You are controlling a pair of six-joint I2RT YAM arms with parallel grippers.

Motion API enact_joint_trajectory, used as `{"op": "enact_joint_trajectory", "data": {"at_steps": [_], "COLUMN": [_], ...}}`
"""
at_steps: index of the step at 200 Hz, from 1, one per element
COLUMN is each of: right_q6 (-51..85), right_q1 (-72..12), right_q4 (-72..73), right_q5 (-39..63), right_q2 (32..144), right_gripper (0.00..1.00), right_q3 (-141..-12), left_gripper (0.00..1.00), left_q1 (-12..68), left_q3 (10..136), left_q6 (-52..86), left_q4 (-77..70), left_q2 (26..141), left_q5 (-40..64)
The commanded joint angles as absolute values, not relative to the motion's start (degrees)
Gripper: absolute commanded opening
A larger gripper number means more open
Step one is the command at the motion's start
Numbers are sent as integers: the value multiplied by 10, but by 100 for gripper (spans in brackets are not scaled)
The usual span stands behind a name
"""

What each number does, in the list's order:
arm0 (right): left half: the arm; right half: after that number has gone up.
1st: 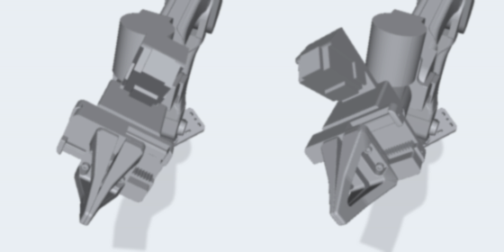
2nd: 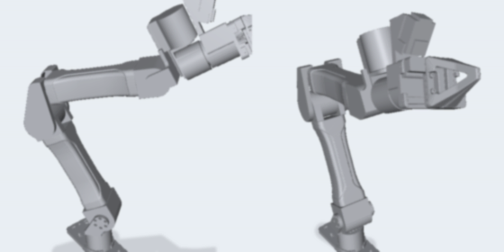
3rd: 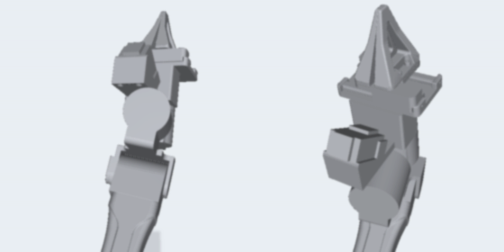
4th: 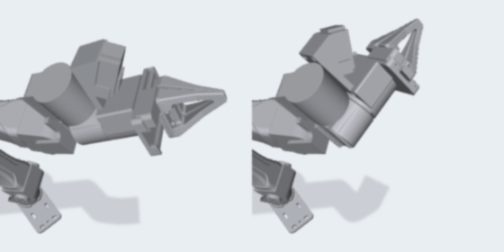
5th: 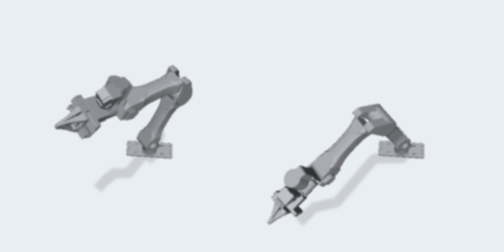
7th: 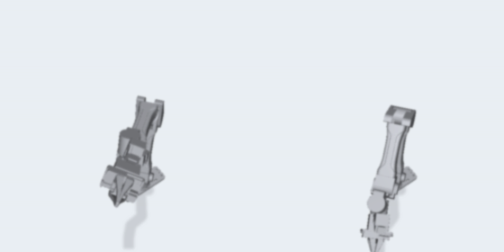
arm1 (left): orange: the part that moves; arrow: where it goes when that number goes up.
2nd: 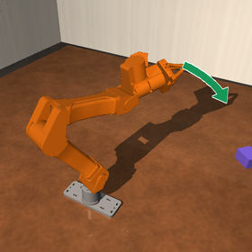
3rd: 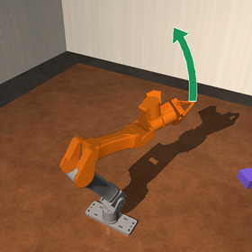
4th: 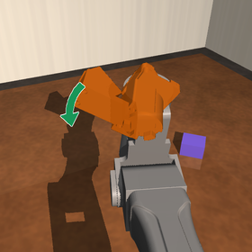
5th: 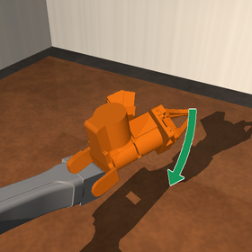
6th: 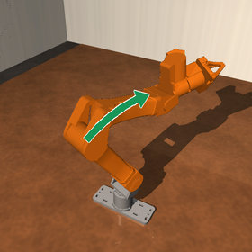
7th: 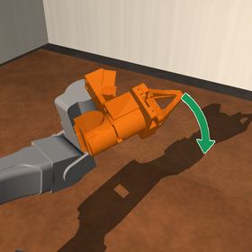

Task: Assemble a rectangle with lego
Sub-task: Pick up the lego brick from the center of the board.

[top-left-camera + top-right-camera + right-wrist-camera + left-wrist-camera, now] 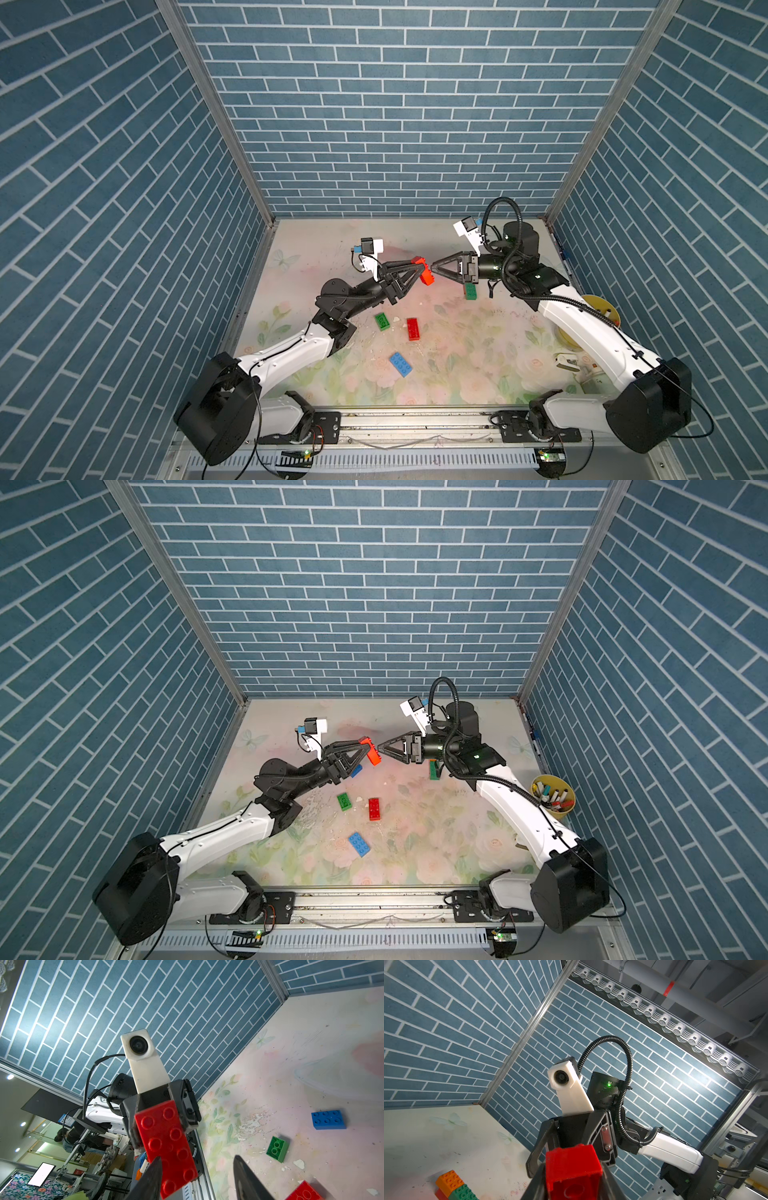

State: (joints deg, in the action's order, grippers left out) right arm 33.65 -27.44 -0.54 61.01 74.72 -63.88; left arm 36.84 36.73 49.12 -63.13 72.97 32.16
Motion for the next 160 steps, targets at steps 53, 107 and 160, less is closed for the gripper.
{"op": "enact_joint_trajectory", "data": {"at_steps": [53, 107, 160], "right_q6": [348, 328, 312], "right_q1": [-309, -311, -284], "right_q4": [38, 9, -27], "right_q5": [631, 618, 600], "right_q2": [758, 734, 707], "right_gripper": [51, 51, 51], "right_q3": [-638, -639, -647], "left_gripper": [14, 13, 13], "left_q1": [379, 379, 379], "left_q3": [410, 412, 409], "left_q6": [504, 504, 486], "left_q4": [-662, -662, -629], "left_q2": [756, 762, 742], "left_q5": [331, 335, 335]}}
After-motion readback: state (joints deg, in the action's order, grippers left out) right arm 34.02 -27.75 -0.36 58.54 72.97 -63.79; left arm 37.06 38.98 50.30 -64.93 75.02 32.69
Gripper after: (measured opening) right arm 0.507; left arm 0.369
